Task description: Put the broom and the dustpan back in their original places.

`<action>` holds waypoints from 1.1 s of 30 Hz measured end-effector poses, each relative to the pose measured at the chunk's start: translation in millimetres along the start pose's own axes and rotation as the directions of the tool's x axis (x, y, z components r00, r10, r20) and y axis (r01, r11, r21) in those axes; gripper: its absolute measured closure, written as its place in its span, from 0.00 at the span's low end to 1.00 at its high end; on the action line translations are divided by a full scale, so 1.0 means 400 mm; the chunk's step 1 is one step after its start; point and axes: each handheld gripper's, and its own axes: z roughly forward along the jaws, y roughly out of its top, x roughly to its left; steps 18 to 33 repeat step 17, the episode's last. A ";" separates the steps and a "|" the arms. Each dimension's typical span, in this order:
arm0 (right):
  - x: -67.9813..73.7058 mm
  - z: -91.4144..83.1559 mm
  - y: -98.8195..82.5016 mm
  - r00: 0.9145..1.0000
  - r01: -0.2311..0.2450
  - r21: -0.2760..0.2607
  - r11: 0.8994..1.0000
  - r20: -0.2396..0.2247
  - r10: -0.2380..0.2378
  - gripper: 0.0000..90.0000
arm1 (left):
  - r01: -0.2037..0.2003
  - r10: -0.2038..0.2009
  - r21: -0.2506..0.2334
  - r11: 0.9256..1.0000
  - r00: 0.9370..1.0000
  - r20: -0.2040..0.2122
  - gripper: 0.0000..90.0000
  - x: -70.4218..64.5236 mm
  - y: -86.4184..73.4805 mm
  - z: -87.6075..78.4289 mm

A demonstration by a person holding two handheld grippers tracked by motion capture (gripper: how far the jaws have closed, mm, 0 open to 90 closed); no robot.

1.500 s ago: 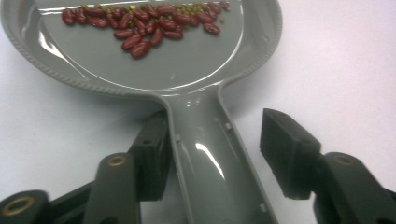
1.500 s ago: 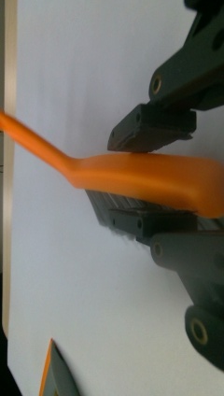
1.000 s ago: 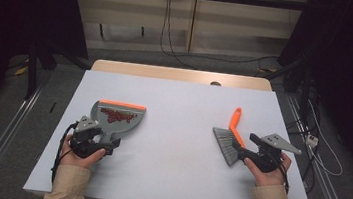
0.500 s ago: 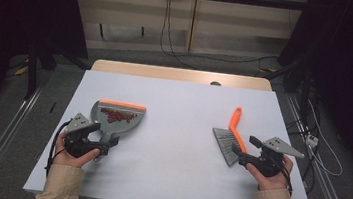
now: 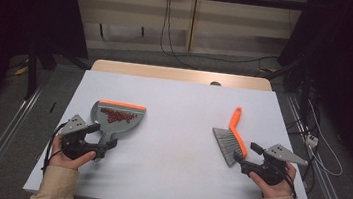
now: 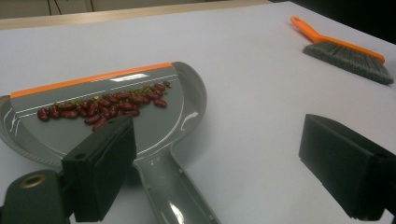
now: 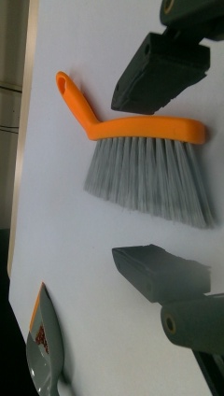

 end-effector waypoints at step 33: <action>-0.011 -0.025 -0.027 1.000 0.014 0.024 1.000 -0.002 -0.014 0.27 | -0.012 0.013 -0.003 1.000 0.999 0.031 0.11 0.005 -0.031 -0.019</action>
